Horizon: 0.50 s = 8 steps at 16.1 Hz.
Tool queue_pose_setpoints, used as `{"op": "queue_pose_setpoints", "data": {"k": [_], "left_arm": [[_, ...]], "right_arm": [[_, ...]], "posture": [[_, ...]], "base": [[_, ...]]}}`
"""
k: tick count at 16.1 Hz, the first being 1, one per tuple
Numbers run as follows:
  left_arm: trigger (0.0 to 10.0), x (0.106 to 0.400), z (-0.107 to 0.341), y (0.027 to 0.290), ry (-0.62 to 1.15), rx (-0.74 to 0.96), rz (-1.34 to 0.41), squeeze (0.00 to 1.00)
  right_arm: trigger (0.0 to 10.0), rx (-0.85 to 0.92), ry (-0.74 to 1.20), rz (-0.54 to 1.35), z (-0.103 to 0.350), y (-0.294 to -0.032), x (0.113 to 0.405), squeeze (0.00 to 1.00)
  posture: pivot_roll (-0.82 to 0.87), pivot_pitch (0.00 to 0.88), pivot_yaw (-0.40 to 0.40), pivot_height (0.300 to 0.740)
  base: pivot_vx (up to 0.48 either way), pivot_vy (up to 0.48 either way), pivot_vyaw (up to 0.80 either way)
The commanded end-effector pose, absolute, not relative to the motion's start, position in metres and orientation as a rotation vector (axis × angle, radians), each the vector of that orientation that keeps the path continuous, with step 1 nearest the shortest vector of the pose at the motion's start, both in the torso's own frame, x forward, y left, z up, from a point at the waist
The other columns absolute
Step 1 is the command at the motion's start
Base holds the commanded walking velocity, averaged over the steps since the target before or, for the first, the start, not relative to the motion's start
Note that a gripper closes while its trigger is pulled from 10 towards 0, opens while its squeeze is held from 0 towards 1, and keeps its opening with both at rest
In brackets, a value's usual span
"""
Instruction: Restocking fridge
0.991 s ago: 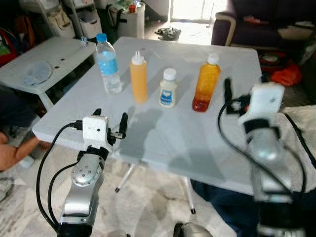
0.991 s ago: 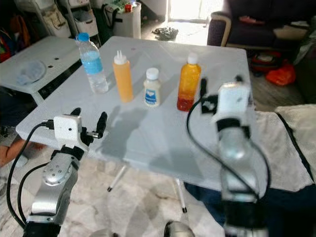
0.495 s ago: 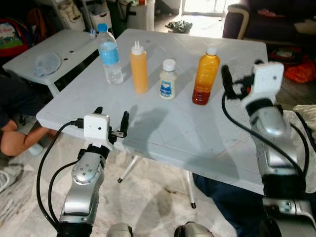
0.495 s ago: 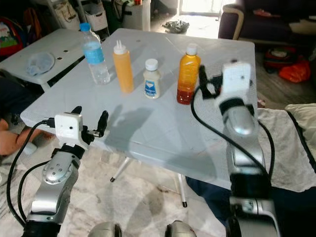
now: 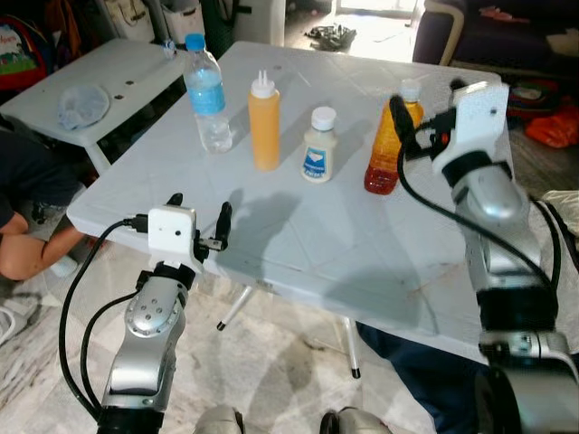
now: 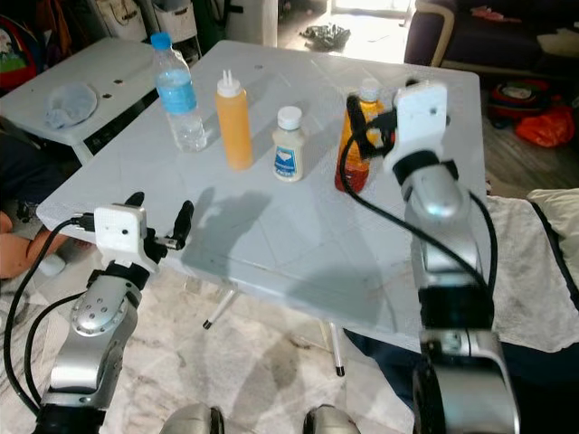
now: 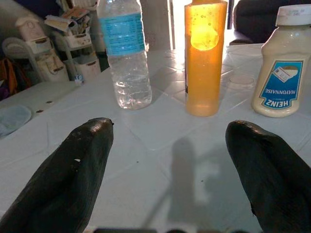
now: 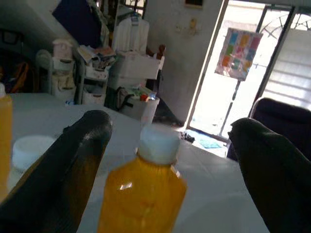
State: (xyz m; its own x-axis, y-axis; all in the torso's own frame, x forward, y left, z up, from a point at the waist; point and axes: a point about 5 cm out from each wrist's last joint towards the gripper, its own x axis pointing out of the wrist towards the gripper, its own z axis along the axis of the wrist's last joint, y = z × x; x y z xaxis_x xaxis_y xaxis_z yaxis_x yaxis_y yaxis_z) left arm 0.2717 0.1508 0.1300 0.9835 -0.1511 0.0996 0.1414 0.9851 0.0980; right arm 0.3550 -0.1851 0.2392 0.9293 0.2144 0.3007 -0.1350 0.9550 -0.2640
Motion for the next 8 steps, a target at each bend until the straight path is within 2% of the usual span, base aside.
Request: {"op": "queue_pose_setpoints", "data": {"k": [1, 6, 7, 8], "left_arm": [[10.0, 0.27, 0.133, 0.153, -0.109, 0.107, -0.149, 0.0], [10.0, 0.269, 0.133, 0.154, -0.1, 0.116, -0.162, 0.0], [10.0, 0.269, 0.134, 0.154, -0.098, 0.118, -0.166, 0.0], [10.0, 0.268, 0.134, 0.154, -0.096, 0.12, -0.17, 0.0]], "right_arm": [[10.0, -0.26, -0.347, 0.181, 0.244, -0.187, 0.358, 0.0], [10.0, -0.248, -0.331, 0.162, 0.244, -0.192, 0.368, 0.0], [7.3, -0.249, -0.33, 0.169, 0.245, -0.193, 0.371, 0.0], [3.1, -0.251, -0.326, 0.175, 0.246, -0.193, 0.374, 0.0]], "posture": [[0.04, 0.083, 0.048, 0.74], [0.05, 0.093, 0.06, 0.74], [0.05, 0.095, 0.063, 0.74], [0.05, 0.096, 0.065, 0.74]], "base": [[0.0, 0.0, 0.0], [0.0, 0.0, 0.0], [0.0, 0.0, 0.0], [0.0, 0.0, 0.0]]}}
